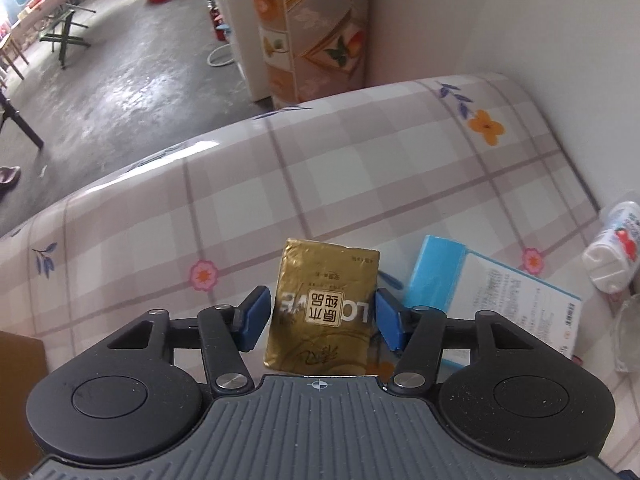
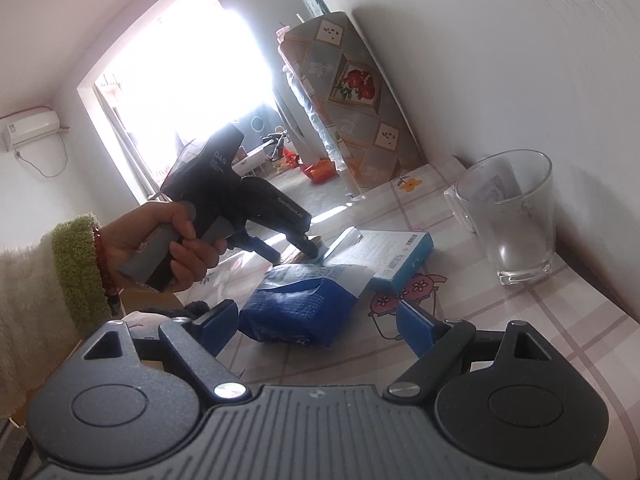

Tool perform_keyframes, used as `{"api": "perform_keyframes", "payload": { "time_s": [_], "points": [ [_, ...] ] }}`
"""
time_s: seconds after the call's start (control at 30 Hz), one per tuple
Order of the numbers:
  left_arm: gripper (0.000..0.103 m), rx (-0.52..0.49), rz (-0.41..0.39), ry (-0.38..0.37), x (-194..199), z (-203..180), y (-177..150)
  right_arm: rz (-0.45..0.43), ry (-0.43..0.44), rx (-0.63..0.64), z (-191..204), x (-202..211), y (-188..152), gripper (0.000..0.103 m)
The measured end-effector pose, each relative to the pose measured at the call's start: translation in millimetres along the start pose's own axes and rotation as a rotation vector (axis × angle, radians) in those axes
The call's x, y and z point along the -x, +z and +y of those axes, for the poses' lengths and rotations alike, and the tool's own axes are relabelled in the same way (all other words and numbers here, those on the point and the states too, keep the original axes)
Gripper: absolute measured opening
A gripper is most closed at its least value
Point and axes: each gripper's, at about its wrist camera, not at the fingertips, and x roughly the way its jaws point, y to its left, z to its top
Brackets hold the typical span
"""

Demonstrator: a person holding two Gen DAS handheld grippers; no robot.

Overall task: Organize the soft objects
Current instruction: 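Reach the left gripper to the gold packet while the right gripper reaches the blue bag, then grasp the gold packet with the left gripper while the right gripper grasps the blue tissue bag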

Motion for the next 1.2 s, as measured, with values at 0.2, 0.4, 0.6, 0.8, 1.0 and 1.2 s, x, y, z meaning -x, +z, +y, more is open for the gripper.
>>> {"api": "perform_keyframes", "payload": {
  "time_s": [0.2, 0.4, 0.6, 0.8, 1.0, 1.2],
  "points": [
    [0.067, 0.016, 0.04, 0.018, -11.6, -0.4, 2.8, 0.003, 0.001, -0.002, -0.9, 0.0, -1.5, 0.089],
    [0.054, 0.036, 0.03, 0.005, -12.1, 1.1, 1.4, 0.0, -0.008, -0.014, -4.5, 0.8, -2.5, 0.088],
    [0.053, 0.037, -0.02, 0.007, 11.3, 2.4, -6.8, 0.0, -0.025, -0.005, -0.6, 4.1, -1.5, 0.088],
    [0.053, 0.061, -0.14, -0.039, 73.2, 11.5, -21.7, 0.031, -0.012, 0.101, 20.2, 8.1, 9.5, 0.09],
    [0.053, 0.094, -0.285, -0.123, 149.1, 27.6, -58.4, 0.094, 0.029, 0.309, 50.1, -14.9, 36.4, 0.098],
    [0.053, 0.153, -0.423, -0.184, 220.7, 59.2, -118.9, 0.212, 0.096, 0.538, 77.8, -78.1, 53.2, 0.098]
  ]
}}
